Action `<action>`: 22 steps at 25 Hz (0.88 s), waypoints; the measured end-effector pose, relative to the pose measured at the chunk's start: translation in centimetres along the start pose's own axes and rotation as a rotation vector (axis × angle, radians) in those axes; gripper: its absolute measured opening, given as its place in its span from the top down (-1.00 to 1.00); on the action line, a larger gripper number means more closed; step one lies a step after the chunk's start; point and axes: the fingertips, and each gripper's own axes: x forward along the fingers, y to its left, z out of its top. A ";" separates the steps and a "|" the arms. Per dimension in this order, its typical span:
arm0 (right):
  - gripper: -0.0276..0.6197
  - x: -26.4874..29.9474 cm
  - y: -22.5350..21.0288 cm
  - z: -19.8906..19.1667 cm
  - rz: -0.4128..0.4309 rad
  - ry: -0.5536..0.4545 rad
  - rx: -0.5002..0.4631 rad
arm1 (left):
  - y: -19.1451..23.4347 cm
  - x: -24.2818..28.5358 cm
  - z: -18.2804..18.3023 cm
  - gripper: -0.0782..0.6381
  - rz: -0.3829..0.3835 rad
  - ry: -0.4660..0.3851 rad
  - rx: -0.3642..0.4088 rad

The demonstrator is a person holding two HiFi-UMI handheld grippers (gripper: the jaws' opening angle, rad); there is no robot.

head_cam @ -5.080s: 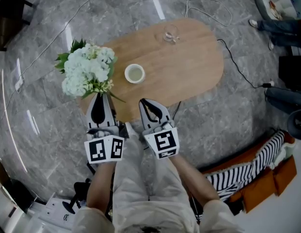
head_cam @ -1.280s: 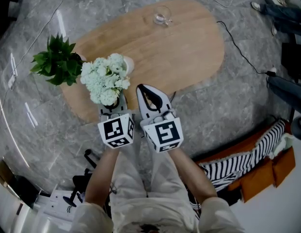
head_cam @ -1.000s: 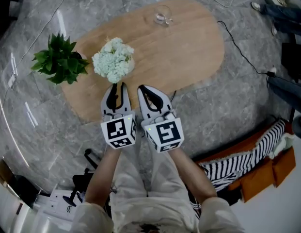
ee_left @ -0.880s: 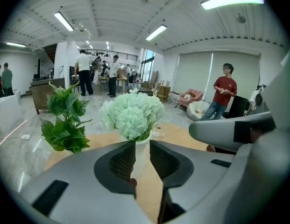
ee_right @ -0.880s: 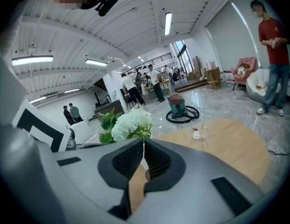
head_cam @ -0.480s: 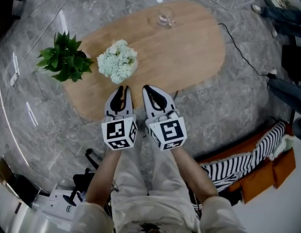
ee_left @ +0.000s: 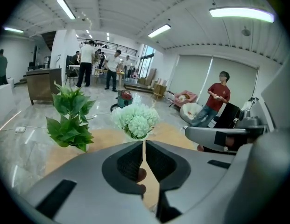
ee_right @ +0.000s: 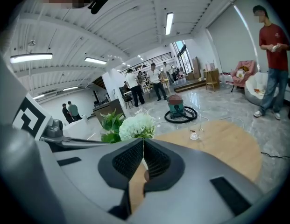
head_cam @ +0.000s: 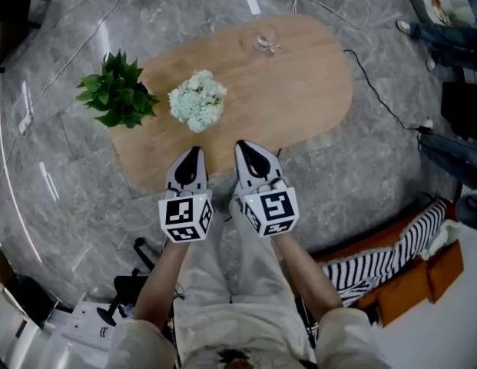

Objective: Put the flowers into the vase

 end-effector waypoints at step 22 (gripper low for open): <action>0.90 -7.5 5.1 6.4 0.059 0.011 -0.101 | -3.8 -12.6 6.5 0.72 -0.041 0.006 0.021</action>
